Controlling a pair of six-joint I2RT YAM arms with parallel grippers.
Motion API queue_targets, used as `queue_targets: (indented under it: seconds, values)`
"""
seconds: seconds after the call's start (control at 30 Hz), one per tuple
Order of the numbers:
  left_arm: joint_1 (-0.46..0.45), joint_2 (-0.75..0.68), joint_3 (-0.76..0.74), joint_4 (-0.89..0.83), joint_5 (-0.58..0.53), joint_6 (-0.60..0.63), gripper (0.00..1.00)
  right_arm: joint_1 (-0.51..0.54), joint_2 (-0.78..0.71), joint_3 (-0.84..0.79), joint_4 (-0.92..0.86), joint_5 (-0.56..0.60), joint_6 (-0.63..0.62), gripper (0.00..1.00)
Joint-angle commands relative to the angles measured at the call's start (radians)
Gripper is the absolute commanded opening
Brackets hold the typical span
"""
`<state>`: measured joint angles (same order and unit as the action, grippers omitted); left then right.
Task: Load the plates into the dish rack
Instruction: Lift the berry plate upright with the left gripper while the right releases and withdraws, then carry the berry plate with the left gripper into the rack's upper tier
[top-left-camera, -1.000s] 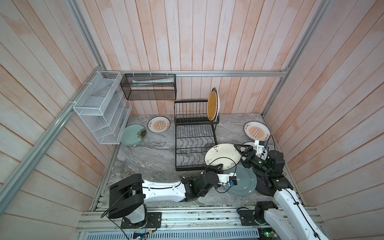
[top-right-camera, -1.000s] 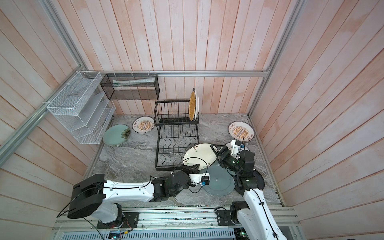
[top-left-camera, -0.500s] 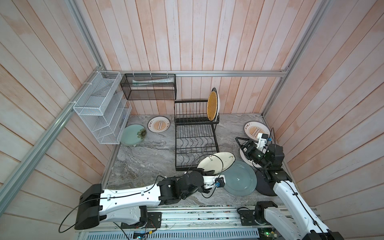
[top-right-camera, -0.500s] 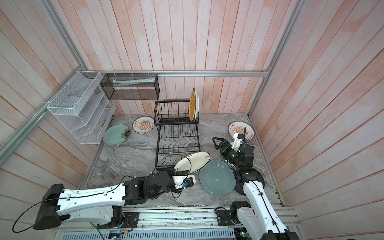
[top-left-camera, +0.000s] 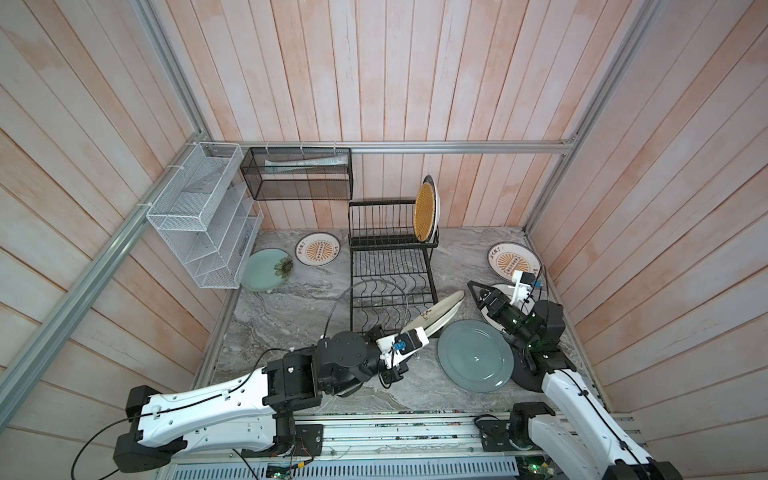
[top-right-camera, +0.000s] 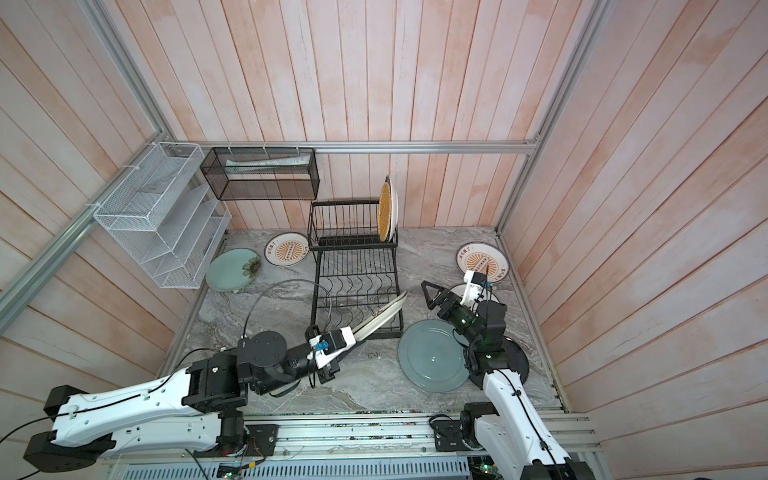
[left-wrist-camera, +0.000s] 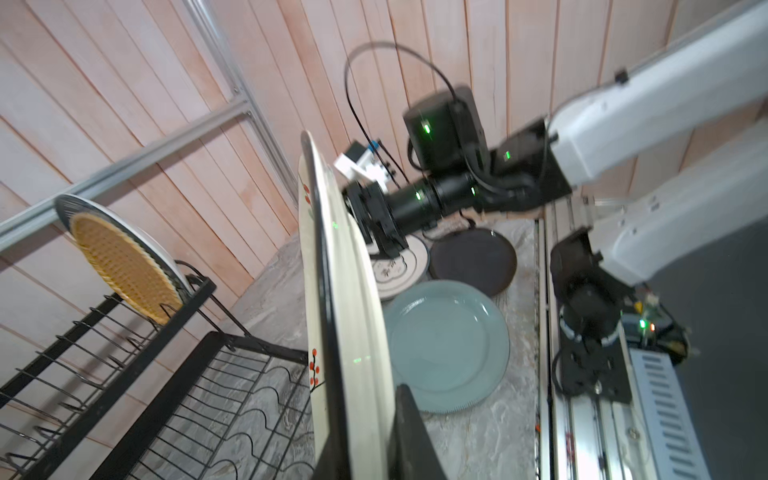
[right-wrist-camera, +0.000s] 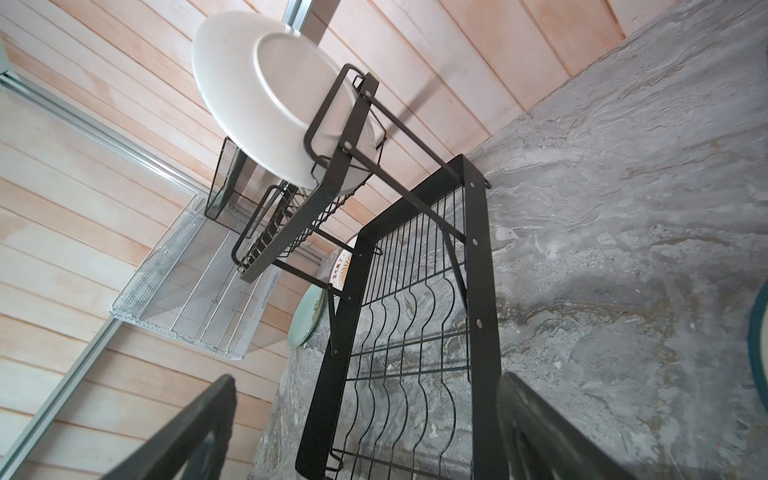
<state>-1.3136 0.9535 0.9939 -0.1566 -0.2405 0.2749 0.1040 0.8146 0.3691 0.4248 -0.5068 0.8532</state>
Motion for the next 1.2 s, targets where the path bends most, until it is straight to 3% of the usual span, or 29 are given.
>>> queue_targets:
  seconds: [0.0,0.1,0.2,0.3,0.4,0.73,1.17]
  values:
    - [0.0,0.003,0.102,0.329,-0.13,-0.042,0.0,0.06,-0.055,-0.048,0.118,-0.006,-0.055,0.98]
    - [0.016,0.078,0.169,0.444,-0.239,-0.04,0.0,0.128,-0.094,-0.082,0.148,0.016,-0.103,0.98]
    - [0.078,0.171,0.265,0.49,-0.258,-0.105,0.0,0.191,-0.122,-0.105,0.183,0.052,-0.141,0.98]
    - [0.163,0.287,0.39,0.466,-0.279,-0.196,0.0,0.263,-0.113,-0.143,0.224,0.136,-0.185,0.98]
    - [0.235,0.403,0.508,0.427,-0.287,-0.242,0.0,0.273,-0.088,-0.139,0.234,0.114,-0.198,0.98]
    - [0.449,0.653,0.731,0.347,-0.18,-0.38,0.0,0.307,-0.024,-0.189,0.373,0.105,-0.194,0.98]
    - [0.535,0.835,0.888,0.266,-0.119,-0.488,0.0,0.384,-0.063,-0.237,0.49,0.144,-0.246,0.98]
